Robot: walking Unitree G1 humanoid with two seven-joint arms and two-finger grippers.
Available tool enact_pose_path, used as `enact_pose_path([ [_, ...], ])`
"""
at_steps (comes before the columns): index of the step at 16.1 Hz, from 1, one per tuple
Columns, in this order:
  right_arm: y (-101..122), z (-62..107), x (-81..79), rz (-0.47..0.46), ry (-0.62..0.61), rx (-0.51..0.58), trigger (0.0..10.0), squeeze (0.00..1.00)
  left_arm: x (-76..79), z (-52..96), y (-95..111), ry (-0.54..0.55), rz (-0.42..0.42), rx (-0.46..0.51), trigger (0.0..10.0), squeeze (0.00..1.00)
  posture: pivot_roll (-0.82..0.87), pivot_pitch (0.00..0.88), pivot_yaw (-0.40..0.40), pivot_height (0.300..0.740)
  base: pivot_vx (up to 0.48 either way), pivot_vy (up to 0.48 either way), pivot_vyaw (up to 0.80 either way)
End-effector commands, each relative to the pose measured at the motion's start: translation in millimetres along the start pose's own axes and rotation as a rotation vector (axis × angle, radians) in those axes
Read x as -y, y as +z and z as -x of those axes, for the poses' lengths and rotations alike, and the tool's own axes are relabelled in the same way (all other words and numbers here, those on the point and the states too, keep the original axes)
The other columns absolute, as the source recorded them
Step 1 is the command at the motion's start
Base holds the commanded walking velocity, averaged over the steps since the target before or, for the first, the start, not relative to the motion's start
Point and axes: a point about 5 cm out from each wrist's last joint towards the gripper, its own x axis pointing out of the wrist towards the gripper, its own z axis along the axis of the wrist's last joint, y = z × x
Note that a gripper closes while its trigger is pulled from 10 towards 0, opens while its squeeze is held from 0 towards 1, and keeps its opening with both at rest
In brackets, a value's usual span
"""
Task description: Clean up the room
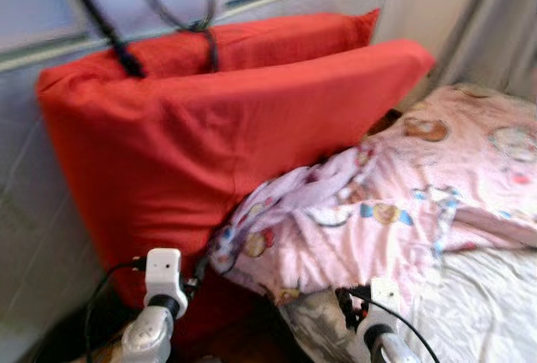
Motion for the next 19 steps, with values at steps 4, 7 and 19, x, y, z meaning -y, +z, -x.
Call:
enact_pose_path([
  [4,-1,2.6,13.2,-0.023,-0.063,-0.005,10.0,0.00,6.3,-1.3,0,-0.030,-0.016,-0.010,10.0,0.00,0.03,0.000,-0.020,0.631,0.156,0.000,0.00],
  [7,-2,3.6,20.0,-0.047,-0.120,-0.017,10.0,0.00,6.6,-0.7,-1,-0.031,-0.018,-0.012,10.0,0.00,0.03,0.000,-0.020,0.631,0.000,0.000,0.00],
  [19,19,-7.8,22.8,-0.090,-0.191,-0.022,10.0,1.00,1.7,0.7,7,-0.041,-0.037,0.007,10.0,0.00,0.07,0.007,0.005,0.631,0.000,0.000,0.00],
])
